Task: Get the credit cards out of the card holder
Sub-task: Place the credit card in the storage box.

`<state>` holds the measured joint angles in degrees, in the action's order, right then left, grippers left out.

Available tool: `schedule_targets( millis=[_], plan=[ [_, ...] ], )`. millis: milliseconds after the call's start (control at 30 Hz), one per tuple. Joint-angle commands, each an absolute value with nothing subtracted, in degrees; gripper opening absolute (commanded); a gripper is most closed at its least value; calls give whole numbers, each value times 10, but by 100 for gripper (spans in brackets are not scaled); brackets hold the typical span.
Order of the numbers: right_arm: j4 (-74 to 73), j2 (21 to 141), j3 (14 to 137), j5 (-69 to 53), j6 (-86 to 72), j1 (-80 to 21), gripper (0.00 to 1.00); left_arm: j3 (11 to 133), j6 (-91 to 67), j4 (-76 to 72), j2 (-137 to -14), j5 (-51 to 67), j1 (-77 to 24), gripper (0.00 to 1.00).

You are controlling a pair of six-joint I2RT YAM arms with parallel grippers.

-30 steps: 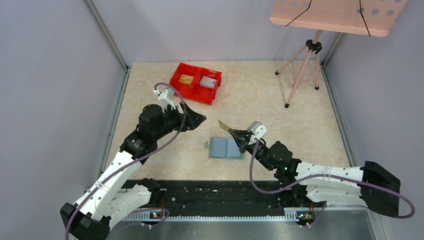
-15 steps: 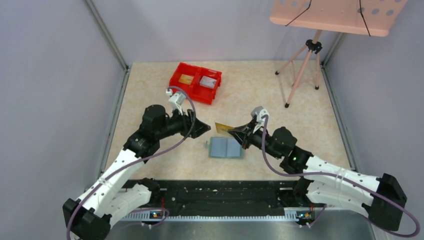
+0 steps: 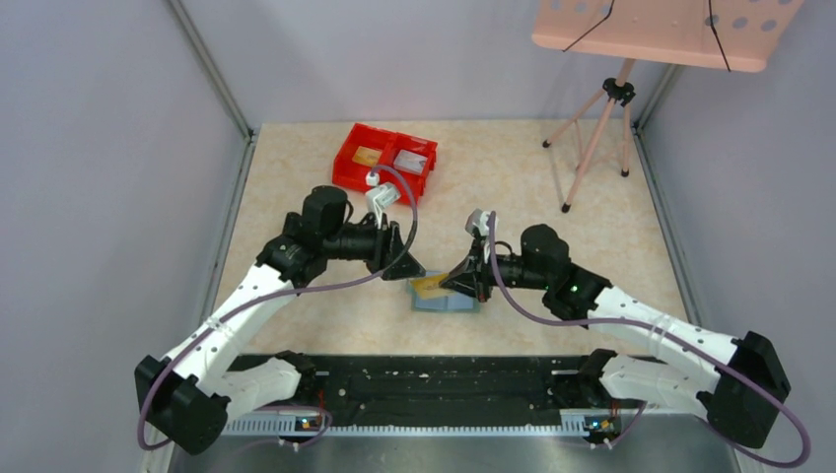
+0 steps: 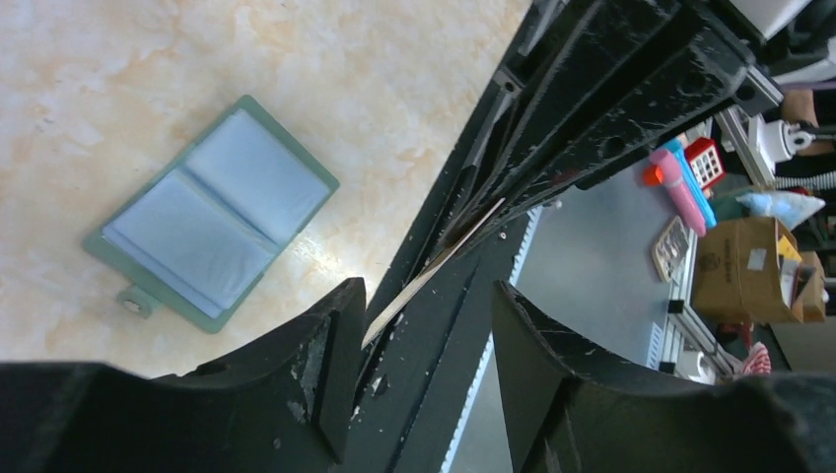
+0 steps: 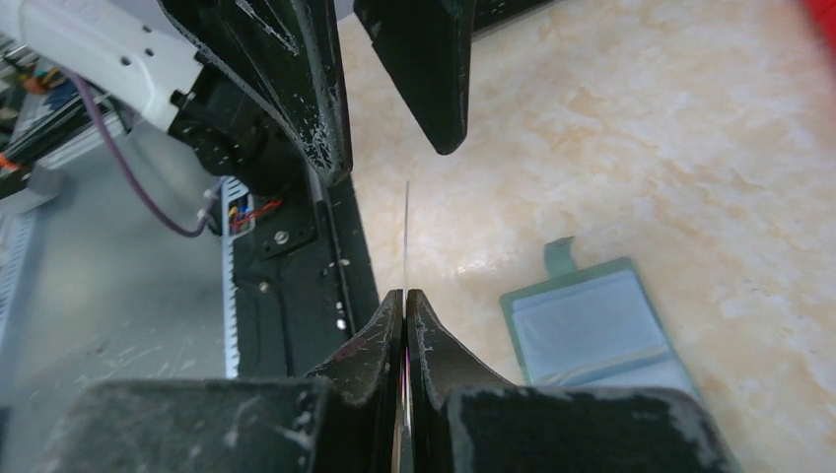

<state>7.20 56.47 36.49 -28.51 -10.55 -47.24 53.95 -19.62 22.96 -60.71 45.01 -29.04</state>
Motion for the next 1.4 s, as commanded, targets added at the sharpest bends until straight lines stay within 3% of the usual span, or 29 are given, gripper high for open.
schedule_targets(
  millis=[0,133,433,600,700,800,867,1033,1167,1367],
  plan=[
    [96,600,408,-394,-147,-456,0,590,-140,284,-620,488,-308,54],
    [133,624,414,-441,-182,-450,0,605,-102,330,-634,471,-334,51],
    [170,653,418,-512,-225,-437,0,614,-79,355,-647,482,-351,33],
    [174,660,418,-524,-230,-435,0,619,-73,366,-661,467,-357,31],
    [179,662,418,-526,-234,-434,0,621,-73,366,-666,463,-360,19],
    [180,664,417,-524,-237,-433,0,623,-77,365,-665,458,-360,0],
    [185,662,415,-516,-246,-428,2,622,-84,358,-663,452,-360,0],
    [196,629,401,-452,-268,-415,21,613,-129,318,-659,404,-349,0],
    [161,578,391,-361,-261,-409,55,616,-181,298,-668,365,-320,0],
    [126,480,337,-178,-250,-408,85,593,-305,195,-657,267,-241,0]
  ],
)
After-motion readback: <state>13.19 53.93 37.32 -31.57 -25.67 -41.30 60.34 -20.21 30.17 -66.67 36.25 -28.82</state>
